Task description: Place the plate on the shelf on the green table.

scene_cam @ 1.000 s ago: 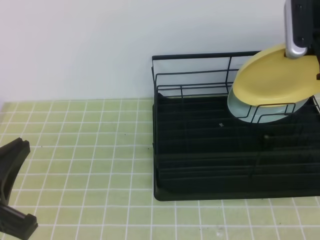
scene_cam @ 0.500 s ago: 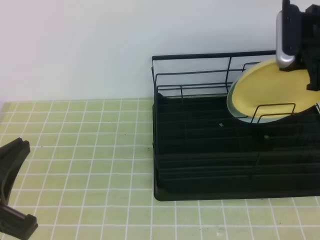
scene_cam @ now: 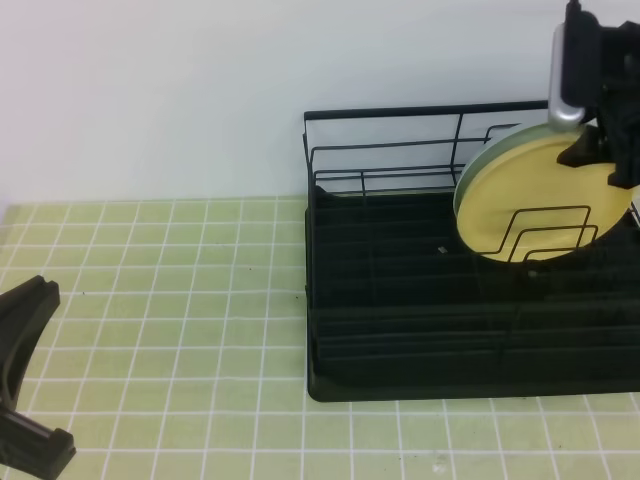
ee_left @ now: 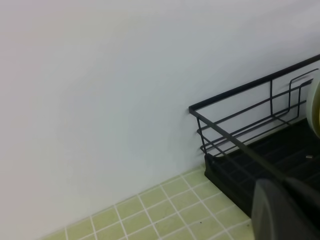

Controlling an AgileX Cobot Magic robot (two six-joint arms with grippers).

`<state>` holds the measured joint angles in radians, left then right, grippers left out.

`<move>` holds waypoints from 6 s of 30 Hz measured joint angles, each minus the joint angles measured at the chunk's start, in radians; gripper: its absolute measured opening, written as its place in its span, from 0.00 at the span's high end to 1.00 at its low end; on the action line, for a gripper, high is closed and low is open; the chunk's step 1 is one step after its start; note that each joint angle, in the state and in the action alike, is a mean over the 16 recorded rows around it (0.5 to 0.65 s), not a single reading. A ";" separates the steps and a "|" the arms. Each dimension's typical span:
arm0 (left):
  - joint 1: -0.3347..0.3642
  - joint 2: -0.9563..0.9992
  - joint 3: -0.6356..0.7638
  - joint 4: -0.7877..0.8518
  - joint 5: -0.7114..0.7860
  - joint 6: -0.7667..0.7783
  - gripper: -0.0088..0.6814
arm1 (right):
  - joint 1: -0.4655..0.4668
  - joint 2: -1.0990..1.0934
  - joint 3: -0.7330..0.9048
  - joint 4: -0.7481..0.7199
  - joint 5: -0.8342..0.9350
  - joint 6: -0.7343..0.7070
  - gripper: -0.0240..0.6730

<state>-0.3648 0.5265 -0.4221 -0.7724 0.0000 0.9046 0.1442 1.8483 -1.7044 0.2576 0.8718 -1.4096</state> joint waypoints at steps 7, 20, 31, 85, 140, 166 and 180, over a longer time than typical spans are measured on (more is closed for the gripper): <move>0.000 0.000 0.000 0.000 0.000 0.003 0.99 | 0.000 -0.061 0.000 0.002 0.004 0.103 0.44; 0.000 0.000 0.000 0.000 0.000 0.054 0.99 | 0.000 -0.398 0.009 -0.002 0.020 0.554 0.85; 0.000 0.000 0.000 0.000 0.008 0.064 0.99 | 0.000 -0.725 0.286 0.198 -0.003 0.745 0.96; 0.001 -0.363 0.134 0.421 0.467 -0.211 0.99 | 0.000 -1.348 1.279 0.530 -0.942 0.456 0.97; 0.001 -0.361 0.159 0.375 0.504 -0.208 0.99 | -0.108 -1.719 1.563 0.656 -1.065 0.260 0.97; 0.001 -0.361 0.159 0.375 0.504 -0.206 0.99 | -0.110 -1.858 1.706 0.609 -0.957 0.375 0.97; 0.001 -0.361 0.159 0.375 0.504 -0.206 0.99 | -0.108 -1.858 1.706 -0.081 -0.518 1.162 0.97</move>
<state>-0.3642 0.1650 -0.2631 -0.3974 0.5043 0.6983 0.0359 -0.0095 0.0020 0.1761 0.3533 -0.2478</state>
